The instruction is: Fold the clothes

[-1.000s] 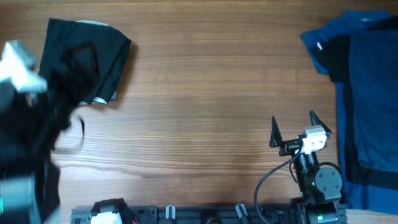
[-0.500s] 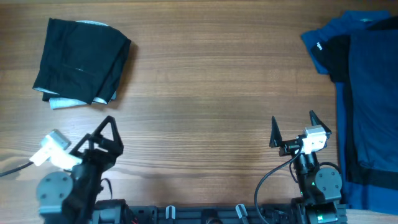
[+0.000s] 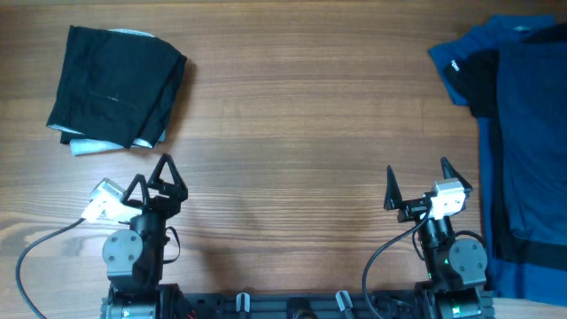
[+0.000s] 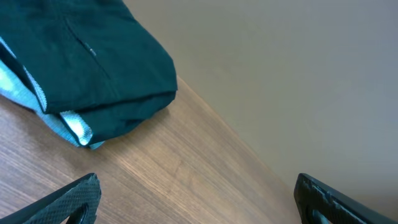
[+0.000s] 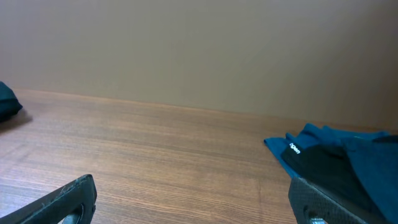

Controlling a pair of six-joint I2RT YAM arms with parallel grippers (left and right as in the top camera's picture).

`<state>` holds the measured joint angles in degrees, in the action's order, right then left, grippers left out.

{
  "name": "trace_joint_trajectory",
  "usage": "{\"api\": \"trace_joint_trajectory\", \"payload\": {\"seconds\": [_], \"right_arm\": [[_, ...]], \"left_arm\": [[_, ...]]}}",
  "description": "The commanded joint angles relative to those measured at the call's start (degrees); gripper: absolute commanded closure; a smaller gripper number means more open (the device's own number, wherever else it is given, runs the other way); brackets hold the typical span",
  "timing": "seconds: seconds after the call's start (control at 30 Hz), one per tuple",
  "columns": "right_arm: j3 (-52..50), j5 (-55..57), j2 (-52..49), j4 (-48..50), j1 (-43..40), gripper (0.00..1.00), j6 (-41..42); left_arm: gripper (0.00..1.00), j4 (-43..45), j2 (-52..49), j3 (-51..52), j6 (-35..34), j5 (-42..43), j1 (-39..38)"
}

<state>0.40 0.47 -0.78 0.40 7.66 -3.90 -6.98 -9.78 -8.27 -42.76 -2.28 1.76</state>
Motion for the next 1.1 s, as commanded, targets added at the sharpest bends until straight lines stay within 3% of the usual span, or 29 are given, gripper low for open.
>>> {"api": "trace_joint_trajectory", "payload": {"seconds": [0.0,0.67,0.73,0.83,0.9,1.07], "right_arm": [[-0.11,0.83,0.50,0.17,-0.24,0.00,0.92],[-0.11,0.83,0.50,0.17,-0.24,0.00,0.96],[-0.11,0.83,0.50,0.17,-0.24,0.00,0.94],[-0.11,0.83,0.50,0.17,-0.24,0.00,0.96],[-0.11,0.83,0.50,0.17,-0.24,0.00,0.94],[-0.11,0.83,0.50,0.20,-0.24,0.00,0.94]], "left_arm": [[0.00,0.59,1.51,1.70,0.33,-1.75,-0.39],[0.00,1.20,9.66,6.88,0.96,-3.30,-0.44],[0.00,1.22,9.66,6.88,7.93,-3.10,-0.44],[0.00,1.14,9.66,6.88,28.46,-2.10,-1.38],[0.00,1.03,9.66,6.88,36.50,-2.08,-2.16],[0.00,1.03,9.66,6.88,46.56,-2.10,-2.40]]}}
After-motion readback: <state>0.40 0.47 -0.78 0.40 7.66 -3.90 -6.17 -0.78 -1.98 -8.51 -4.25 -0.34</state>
